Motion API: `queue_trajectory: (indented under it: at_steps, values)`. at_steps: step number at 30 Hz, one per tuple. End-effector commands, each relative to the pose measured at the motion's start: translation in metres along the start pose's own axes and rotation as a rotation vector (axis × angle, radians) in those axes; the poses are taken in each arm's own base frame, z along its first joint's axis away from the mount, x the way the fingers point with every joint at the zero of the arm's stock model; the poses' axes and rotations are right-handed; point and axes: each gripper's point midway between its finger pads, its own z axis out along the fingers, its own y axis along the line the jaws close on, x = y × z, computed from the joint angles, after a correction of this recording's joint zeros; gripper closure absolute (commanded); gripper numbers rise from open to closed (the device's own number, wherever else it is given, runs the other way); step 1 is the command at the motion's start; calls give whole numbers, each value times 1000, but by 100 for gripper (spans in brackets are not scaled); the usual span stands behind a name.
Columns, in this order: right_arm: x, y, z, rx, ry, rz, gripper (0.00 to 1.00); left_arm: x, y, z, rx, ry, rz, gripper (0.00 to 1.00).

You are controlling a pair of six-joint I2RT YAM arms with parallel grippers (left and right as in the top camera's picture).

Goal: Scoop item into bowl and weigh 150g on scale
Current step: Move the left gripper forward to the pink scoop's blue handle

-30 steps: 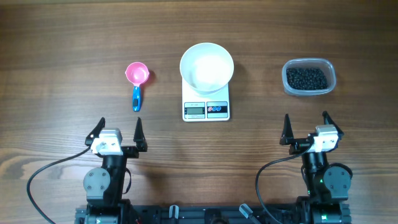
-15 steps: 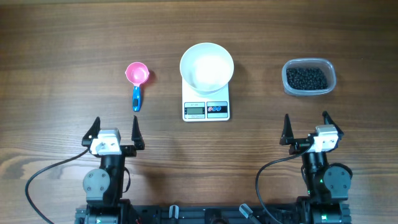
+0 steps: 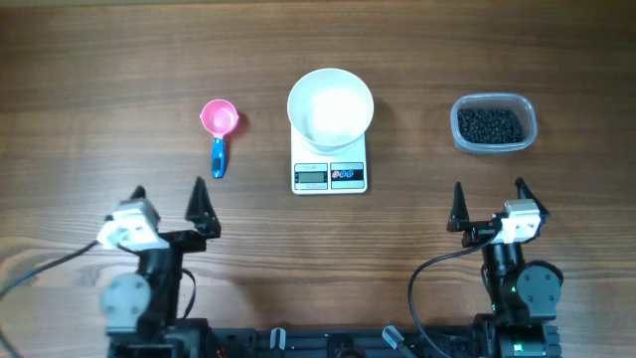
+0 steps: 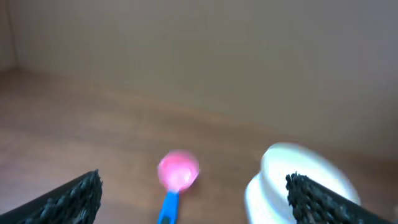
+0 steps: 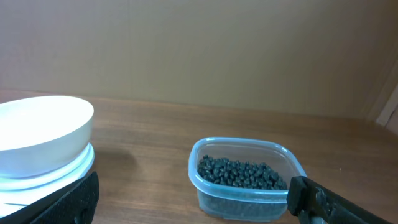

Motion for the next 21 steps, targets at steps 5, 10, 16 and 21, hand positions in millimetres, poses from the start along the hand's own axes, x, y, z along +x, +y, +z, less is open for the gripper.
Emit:
queue_trajectory:
  at_steps: [5,10,16,21]
  values:
    - [-1,2,0,-12,-6,-5,0,-30,-61,18,150,508,-89,0]
    - [-1,2,0,-11,-6,-4,0,3,-82,42,233,788,-183,0]
    - [-1,2,0,-11,-6,-4,0,65,-71,74,178,1030,-252,54]
    - [-1,2,0,-12,-6,-5,0,102,-61,83,122,1167,-284,96]
